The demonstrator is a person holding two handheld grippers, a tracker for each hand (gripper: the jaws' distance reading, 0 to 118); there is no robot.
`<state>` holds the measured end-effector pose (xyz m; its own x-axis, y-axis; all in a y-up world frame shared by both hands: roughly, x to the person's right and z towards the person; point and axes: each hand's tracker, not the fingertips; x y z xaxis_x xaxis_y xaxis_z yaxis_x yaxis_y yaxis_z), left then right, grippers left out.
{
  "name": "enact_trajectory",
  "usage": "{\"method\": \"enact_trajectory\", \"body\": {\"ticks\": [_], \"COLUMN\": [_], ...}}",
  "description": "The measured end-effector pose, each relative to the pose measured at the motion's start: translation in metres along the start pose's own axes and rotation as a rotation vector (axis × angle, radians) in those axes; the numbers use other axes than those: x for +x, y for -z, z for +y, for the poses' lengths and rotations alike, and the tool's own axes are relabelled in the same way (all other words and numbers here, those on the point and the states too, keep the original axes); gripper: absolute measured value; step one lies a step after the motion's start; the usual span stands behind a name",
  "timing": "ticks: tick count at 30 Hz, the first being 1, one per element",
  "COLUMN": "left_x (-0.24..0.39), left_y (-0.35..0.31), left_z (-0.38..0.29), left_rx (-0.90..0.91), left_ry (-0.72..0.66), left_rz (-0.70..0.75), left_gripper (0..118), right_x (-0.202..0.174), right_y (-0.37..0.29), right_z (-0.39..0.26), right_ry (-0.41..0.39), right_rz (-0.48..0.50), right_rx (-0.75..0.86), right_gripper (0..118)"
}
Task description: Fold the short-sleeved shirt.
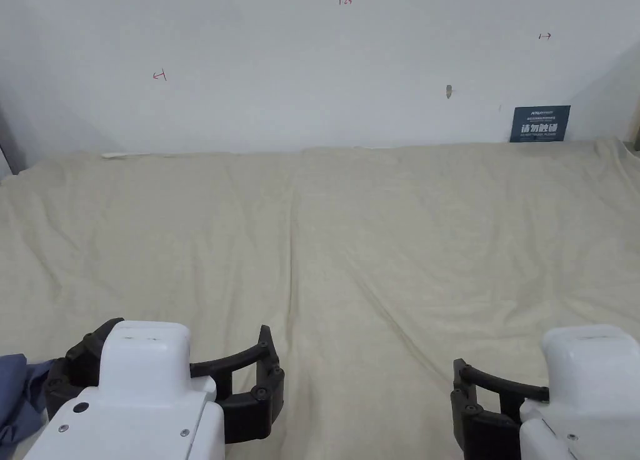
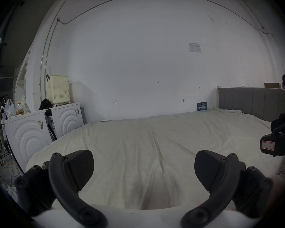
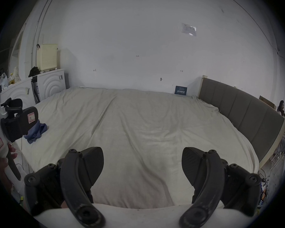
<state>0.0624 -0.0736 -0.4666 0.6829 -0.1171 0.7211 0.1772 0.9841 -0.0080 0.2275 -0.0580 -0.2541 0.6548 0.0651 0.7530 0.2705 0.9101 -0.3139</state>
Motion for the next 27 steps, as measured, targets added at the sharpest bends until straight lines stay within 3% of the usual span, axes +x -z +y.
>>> {"method": "enact_trajectory", "body": {"ticks": [16,23,27], "left_x": [0.001,0.0,-0.001], "left_y": [0.0,0.001,0.001], "left_z": [-0.002,-0.004,-0.004], "left_rx": [-0.014,-0.024,-0.024], "left_ry": [0.003,-0.005,-0.009], "left_rz": [-0.004,0.0,0.001], "left_gripper": [118,118,118], "right_x": [-0.009,-0.01,-0.011], "right_y": [-0.01,-0.005,-0.005], "right_z": [-0.012,-0.021,-0.025], "right_ry": [-0.063,0.017,0.018], "right_rz": [-0.106,-0.135,-0.166], "right_rx": [0.196,0.246,0.282], "right_gripper": [100,100,100]}}
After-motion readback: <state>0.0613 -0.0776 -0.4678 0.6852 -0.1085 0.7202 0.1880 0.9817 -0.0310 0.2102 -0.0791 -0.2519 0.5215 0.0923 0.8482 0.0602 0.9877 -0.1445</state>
